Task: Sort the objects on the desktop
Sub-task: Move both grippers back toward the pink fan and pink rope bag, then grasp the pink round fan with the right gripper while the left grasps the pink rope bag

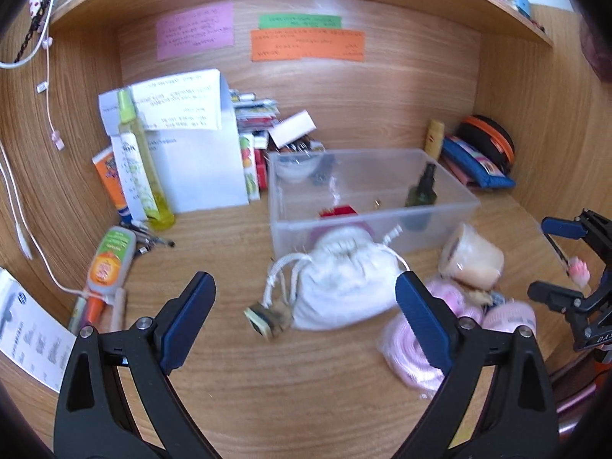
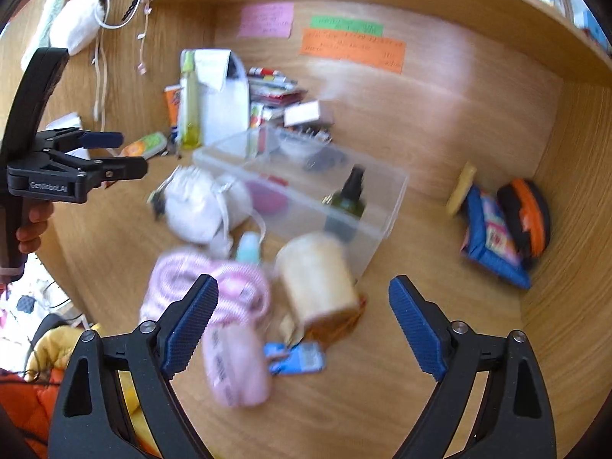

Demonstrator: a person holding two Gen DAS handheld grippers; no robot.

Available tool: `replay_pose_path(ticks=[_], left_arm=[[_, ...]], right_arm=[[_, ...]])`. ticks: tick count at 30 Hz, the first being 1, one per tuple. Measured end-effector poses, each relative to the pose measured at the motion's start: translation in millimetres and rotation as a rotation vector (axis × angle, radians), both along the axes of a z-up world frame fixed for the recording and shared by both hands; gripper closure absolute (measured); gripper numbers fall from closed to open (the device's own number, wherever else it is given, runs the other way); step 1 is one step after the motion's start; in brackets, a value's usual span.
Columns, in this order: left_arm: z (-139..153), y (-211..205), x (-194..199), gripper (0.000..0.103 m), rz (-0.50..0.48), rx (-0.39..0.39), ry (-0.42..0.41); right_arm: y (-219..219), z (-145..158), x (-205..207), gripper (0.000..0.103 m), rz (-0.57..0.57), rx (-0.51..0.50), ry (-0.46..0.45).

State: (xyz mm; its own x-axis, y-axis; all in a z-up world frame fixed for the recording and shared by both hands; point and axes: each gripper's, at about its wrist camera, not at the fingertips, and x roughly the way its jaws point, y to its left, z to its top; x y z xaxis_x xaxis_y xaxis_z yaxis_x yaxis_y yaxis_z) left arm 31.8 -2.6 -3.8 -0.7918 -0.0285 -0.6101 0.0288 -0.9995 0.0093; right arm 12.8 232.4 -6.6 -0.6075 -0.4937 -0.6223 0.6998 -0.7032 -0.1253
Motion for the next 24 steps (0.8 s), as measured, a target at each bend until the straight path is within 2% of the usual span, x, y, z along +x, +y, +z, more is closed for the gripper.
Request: replay_pose_path(ticks=[6,15,20,24], left_arm=[[-20.1,20.9,3.8,0.007,-0.071,0.003,-0.054],[-46.0,55.4,1.7,0.007,-0.167,-0.017,-0.131],[-47.6,60.1,1.1,0.007,-0.200,-0.014,-0.138],[-49.4,68.9,-2.2,0.007,-0.230,-0.041,-0.145]], right_arm=[[2.9,-24.4,12.0,0.014,0.039,-0.004,-0.086],[0.5,-51.4,13.6,0.015,0.067,-0.023,-0.160],[-2.4,-56.9,10.5,0.025,0.089,-0.033,-0.192],[-3.5,-63.9,2.8,0.046,0.084,-0.037,-0.238]])
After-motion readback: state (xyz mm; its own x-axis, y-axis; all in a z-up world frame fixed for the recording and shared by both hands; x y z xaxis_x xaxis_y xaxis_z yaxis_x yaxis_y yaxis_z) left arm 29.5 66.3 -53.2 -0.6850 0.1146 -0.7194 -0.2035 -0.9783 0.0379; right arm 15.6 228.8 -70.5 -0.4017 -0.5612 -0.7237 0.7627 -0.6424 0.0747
